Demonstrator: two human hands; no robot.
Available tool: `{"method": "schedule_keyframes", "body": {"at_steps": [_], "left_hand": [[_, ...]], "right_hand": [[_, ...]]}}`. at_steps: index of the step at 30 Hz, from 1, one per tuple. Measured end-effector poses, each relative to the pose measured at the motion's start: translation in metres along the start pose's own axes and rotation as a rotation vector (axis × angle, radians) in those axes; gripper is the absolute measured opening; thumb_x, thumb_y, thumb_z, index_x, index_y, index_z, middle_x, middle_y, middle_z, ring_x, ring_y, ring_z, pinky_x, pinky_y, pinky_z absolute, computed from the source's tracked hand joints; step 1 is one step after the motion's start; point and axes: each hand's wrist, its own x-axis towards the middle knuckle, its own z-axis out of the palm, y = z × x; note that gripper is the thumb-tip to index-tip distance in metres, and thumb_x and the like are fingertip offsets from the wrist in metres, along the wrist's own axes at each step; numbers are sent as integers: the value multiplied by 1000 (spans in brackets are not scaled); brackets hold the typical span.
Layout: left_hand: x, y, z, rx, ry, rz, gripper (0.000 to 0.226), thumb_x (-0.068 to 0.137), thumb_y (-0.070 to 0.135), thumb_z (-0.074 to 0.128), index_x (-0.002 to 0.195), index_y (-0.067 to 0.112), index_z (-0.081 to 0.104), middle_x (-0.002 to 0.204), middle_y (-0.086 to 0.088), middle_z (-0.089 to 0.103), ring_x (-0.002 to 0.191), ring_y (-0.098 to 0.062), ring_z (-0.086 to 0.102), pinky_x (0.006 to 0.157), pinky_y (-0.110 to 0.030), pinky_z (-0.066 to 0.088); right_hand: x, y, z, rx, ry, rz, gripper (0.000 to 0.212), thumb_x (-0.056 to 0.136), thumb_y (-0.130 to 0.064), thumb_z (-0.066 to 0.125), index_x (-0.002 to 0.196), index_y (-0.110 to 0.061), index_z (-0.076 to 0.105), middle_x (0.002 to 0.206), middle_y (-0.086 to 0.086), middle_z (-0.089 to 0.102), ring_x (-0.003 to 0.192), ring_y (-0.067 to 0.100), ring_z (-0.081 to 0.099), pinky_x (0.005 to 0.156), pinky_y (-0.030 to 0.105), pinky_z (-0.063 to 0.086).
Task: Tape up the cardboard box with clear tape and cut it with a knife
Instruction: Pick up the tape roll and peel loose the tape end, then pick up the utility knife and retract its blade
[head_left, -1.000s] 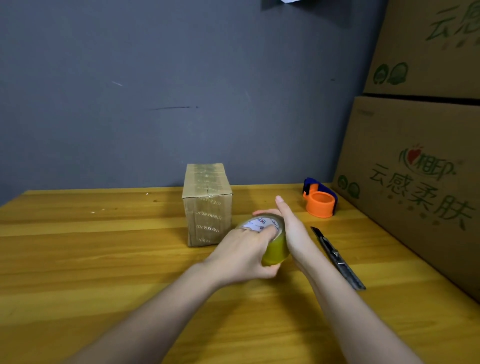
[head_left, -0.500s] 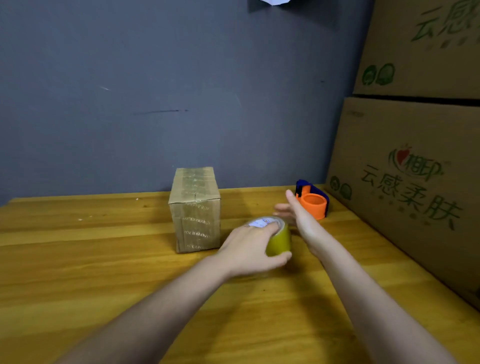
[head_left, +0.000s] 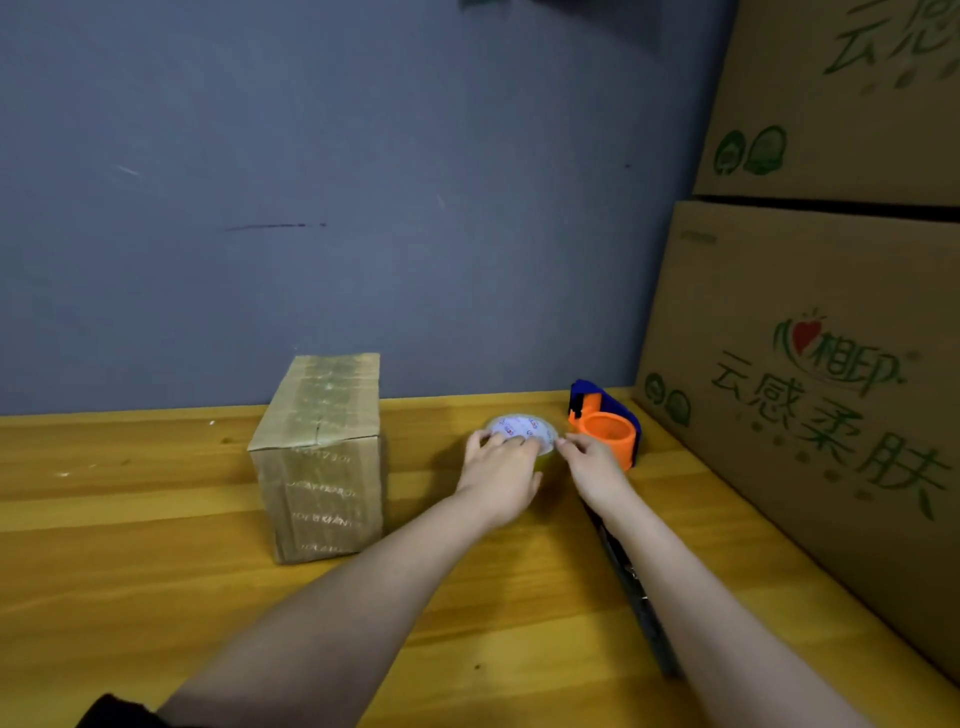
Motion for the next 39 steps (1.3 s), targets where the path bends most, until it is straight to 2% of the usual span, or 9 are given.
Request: {"method": "schedule_keyframes", "body": {"at_steps": [12, 16, 20, 22, 24, 26, 28, 34, 39], "left_hand": [[12, 2, 20, -64, 7, -40, 38, 93, 27, 45, 130, 19, 45, 133, -4, 55, 130, -24, 39, 114, -43, 11], [2, 5, 16, -81, 44, -67, 45, 92, 35, 44, 135, 21, 40, 137, -5, 46, 134, -23, 32, 118, -46, 5], [-25, 20, 8, -191, 174, -2, 39, 92, 27, 44, 131, 23, 43, 134, -2, 45, 126, -23, 41, 106, -39, 31], [-41, 32, 5, -296, 50, -9, 35, 93, 21, 42, 128, 21, 46, 132, -5, 46, 121, -27, 48, 98, -40, 40], [-54, 44, 3, -330, -110, -47, 33, 93, 18, 40, 125, 18, 50, 131, -9, 48, 118, -33, 52, 97, -41, 44], [-64, 54, 2, -257, -189, -65, 34, 93, 19, 39, 124, 15, 53, 131, -12, 49, 119, -35, 51, 98, -41, 44], [-73, 62, -1, -193, -221, -58, 36, 92, 19, 40, 126, 13, 53, 132, -14, 47, 122, -35, 48, 99, -41, 42], [-93, 76, -8, -184, -295, -42, 42, 92, 30, 42, 130, 13, 48, 137, -15, 41, 130, -32, 38, 107, -43, 31], [-102, 66, -16, -401, -250, -95, 48, 91, 46, 43, 128, 17, 50, 134, -12, 48, 127, -29, 44, 103, -39, 35]], "right_hand": [[20, 14, 9, -109, 32, 43, 40, 99, -18, 41, 136, -3, 46, 142, 15, 49, 132, 29, 44, 107, 34, 33], [8, 13, -7, -139, 45, 6, 38, 99, -21, 42, 134, -8, 49, 139, 11, 53, 127, 27, 49, 103, 34, 37], [-17, 17, -35, -434, 139, -31, 22, 92, -32, 50, 108, -24, 63, 114, 3, 67, 99, 25, 63, 84, 39, 52], [-35, 18, -47, -609, 92, 36, 24, 87, -41, 52, 101, -24, 61, 108, 3, 67, 96, 27, 63, 83, 39, 53], [-53, 15, -53, -761, -36, 145, 44, 82, -56, 52, 107, -20, 58, 113, 5, 65, 105, 30, 61, 87, 36, 50], [-70, 12, -55, -890, -115, 214, 61, 76, -67, 52, 112, -17, 56, 117, 6, 62, 111, 29, 58, 85, 33, 47], [-82, 11, -53, -952, -119, 237, 59, 76, -64, 55, 111, -16, 56, 118, 6, 61, 112, 28, 58, 79, 31, 44], [-97, 6, -48, -882, -81, 301, 57, 75, -63, 57, 106, -15, 59, 113, 4, 63, 109, 27, 60, 78, 31, 47], [-97, 4, -47, -499, -18, 206, 37, 62, -55, 59, 62, -18, 55, 68, 3, 59, 73, 26, 57, 65, 31, 41]]}}
